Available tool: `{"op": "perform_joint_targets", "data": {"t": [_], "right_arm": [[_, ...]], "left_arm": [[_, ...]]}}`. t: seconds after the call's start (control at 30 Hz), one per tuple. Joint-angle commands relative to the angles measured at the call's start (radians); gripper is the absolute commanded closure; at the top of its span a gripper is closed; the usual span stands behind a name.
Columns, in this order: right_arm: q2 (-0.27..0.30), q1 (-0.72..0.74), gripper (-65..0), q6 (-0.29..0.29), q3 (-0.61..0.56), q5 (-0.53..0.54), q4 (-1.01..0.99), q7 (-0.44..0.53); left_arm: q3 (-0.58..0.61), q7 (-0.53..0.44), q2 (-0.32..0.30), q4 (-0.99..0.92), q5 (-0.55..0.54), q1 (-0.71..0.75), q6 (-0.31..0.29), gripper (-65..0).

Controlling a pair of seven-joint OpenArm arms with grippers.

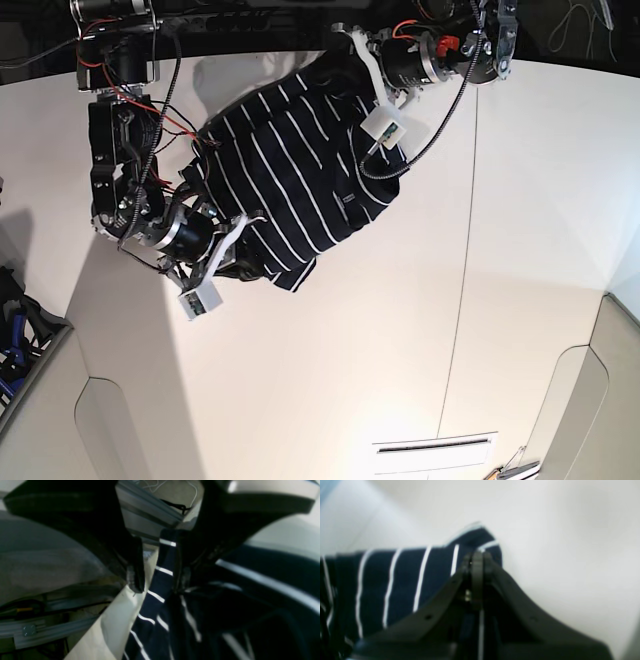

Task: Fold the T-shirt properly
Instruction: 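Grasp the folded bundle's side with the left gripper beside the right gripper, then hold the bundle with both grippers and square it on the table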

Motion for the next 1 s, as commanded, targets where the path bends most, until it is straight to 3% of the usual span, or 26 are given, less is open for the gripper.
{"op": "perform_joint_targets", "data": {"t": [0.0,0.4,0.97], "right_arm": [[0.003,0.022,0.0,0.01,0.003,0.02,0.016,0.014],[0.003,0.022,0.0,0.01,0.003,0.048,0.016,0.008],[0.003,0.019,0.0,0.01,0.003,0.061,0.016,-0.021]], "left_arm": [[-0.019,-0.012,-0.001,0.01,0.001,-0.013,-0.002,-20.6],[-0.197,-0.024,-0.001,0.004,0.001,-0.088,-0.002,-20.6],[-0.228,-0.034,-0.001,-0.187,0.053,-0.259,-0.002,-20.6]]}}
